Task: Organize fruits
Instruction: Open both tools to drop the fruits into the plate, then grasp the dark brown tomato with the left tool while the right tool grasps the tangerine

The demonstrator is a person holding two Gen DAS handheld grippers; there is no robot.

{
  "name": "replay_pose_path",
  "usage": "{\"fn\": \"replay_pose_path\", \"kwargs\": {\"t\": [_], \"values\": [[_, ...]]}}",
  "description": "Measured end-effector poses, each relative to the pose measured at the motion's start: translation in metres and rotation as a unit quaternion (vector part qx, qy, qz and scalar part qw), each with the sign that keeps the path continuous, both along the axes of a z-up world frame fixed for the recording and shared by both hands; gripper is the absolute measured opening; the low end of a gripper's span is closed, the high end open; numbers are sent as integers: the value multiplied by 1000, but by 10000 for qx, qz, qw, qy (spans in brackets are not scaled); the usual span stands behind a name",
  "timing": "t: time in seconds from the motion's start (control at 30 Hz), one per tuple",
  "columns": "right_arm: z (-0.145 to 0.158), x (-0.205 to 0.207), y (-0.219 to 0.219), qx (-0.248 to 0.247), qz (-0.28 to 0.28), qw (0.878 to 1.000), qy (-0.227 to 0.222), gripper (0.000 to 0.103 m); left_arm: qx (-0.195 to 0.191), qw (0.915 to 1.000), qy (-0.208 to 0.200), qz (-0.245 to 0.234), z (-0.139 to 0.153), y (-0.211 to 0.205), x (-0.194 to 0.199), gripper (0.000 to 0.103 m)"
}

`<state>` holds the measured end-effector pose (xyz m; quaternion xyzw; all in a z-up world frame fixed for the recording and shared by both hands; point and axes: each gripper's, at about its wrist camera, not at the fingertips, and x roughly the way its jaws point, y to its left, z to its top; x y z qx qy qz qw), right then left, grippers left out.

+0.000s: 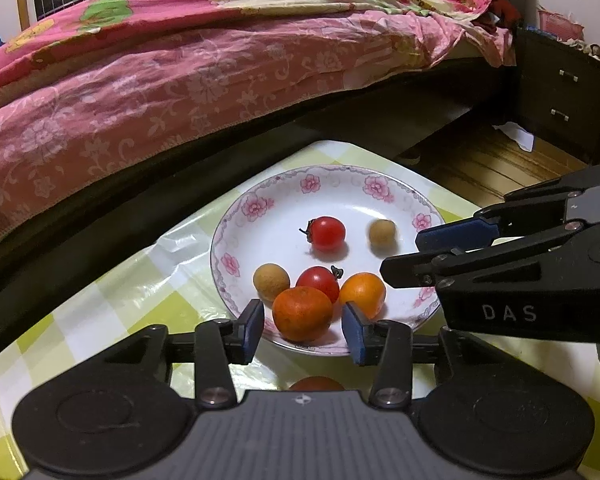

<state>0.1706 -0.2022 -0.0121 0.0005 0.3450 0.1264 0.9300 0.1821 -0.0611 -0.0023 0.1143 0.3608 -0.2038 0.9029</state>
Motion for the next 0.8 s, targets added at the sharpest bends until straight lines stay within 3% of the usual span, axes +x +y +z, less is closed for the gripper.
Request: {"fn": "replay_pose_path", "kwargs": {"t": [0.5,0.8], "values": [[6,-16,7,52,203,9998,-17,30,-9,10000,11,-11,12,19,-19,52],[-1,-33,13,61,450,9986,282,30,14,9997,177,-145,11,31,-38,52]]}}
